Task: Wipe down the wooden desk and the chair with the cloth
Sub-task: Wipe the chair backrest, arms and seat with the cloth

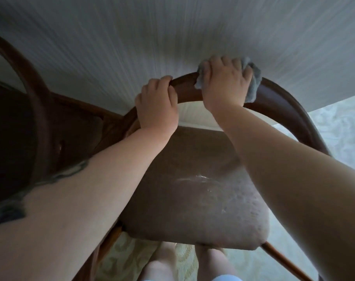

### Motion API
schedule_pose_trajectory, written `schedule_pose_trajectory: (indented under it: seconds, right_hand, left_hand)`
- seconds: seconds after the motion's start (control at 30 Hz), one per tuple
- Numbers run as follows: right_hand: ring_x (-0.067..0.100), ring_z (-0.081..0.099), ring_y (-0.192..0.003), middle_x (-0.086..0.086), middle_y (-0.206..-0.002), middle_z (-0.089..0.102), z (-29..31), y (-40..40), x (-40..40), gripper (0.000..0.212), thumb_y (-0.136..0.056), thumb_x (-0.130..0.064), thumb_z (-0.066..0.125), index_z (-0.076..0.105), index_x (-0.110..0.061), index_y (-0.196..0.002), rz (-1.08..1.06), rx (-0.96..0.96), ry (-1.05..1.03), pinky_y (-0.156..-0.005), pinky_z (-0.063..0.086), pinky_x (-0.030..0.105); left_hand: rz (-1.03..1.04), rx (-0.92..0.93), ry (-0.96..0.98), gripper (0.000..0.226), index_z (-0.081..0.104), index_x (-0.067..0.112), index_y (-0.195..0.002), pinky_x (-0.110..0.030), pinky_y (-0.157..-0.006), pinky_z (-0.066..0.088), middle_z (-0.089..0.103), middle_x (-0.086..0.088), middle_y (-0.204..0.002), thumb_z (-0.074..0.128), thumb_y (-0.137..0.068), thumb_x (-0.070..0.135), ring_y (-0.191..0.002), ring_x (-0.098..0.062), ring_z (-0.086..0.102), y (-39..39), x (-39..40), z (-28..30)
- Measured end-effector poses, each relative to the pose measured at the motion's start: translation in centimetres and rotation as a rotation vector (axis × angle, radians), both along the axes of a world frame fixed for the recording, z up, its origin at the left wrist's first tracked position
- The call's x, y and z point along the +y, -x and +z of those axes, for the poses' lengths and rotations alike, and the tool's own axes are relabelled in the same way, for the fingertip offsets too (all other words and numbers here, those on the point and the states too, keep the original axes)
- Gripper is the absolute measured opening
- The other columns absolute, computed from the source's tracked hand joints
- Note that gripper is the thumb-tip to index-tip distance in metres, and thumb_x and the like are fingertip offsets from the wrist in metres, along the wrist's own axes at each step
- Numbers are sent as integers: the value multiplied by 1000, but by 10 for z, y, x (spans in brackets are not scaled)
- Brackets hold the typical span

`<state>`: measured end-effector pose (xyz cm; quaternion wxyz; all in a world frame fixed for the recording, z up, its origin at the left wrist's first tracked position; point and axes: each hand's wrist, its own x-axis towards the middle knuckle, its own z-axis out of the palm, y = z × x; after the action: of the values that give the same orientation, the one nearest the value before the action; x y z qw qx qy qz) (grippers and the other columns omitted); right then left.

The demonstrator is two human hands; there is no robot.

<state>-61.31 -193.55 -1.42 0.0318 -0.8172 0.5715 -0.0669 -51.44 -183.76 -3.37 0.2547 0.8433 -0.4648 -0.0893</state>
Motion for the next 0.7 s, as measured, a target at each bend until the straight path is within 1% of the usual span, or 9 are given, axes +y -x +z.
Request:
schedule_pose_trajectory:
  seconds: [0.07,0.13,0.23,0.33,0.4,0.5,0.57,0.6,0.7]
  right_hand:
    - [28,42,-125,5,-126,57,1,-14,3,39,-103,-34,26,56,-18,-122,-36,12,-48,-111,17,46]
    - [24,40,-128,2,-129,56,4,-28,12,38,-103,-33,27,55,-20,-124,139,0,-137,-114,14,44]
    - [20,38,-129,-4,-132,52,6,-7,8,35,-103,-34,30,51,-26,-130,358,-44,-155,-113,15,41]
    - [22,38,-130,-3,-135,50,2,40,-6,34,-103,-36,33,49,-27,-132,108,-134,-100,-111,18,42]
    - [24,36,-132,-2,-136,49,7,44,-5,34,-103,-34,33,48,-25,-132,-12,-116,-120,-113,16,44]
    - [26,37,-130,0,-134,51,19,18,-5,34,-103,-35,31,49,-25,-130,125,-58,-212,-112,19,46]
    - [27,42,-125,0,-130,54,27,15,-15,35,-103,-39,31,51,-26,-127,271,-74,-268,-104,26,42]
    - [27,46,-120,1,-126,57,28,24,-23,35,-103,-40,30,54,-26,-124,266,-85,-289,-99,29,41]
    - [30,51,-108,8,-116,62,22,84,-40,36,-102,-38,28,57,-22,-114,-91,-100,-260,-87,31,40]
  left_hand:
    - [-16,-5,-9,35,55,15,-130,-39,-98,34,59,-7,-123,38,-101,23,-115,-27,52,9,-12,0]
    - [6,-1,-6,34,56,13,-127,-37,-101,32,61,-8,-121,45,-96,24,-115,-28,53,16,-17,-2]
    - [17,-108,0,44,51,8,-132,-39,-107,30,59,-11,-128,36,-96,28,-121,-30,51,19,-12,-10]
    - [-4,-87,-48,41,47,13,-137,-41,-111,24,54,-8,-134,35,-102,29,-128,-28,44,18,-12,-9]
    - [-2,-70,-67,39,46,17,-139,-42,-114,21,52,-5,-137,35,-103,28,-131,-25,42,21,-17,-3]
    - [-39,-44,-67,40,48,17,-138,-43,-114,23,54,-4,-136,32,-103,28,-131,-24,43,27,-27,2]
    - [-78,-42,-50,46,53,14,-133,-42,-111,30,58,-6,-130,25,-100,31,-125,-25,48,27,-32,7]
    - [-111,-36,-46,47,54,13,-133,-41,-109,32,59,-7,-128,25,-101,31,-122,-26,50,27,-34,9]
    - [-148,-2,-74,37,54,17,-132,-38,-105,34,57,-5,-126,31,-104,25,-118,-25,50,26,-42,16]
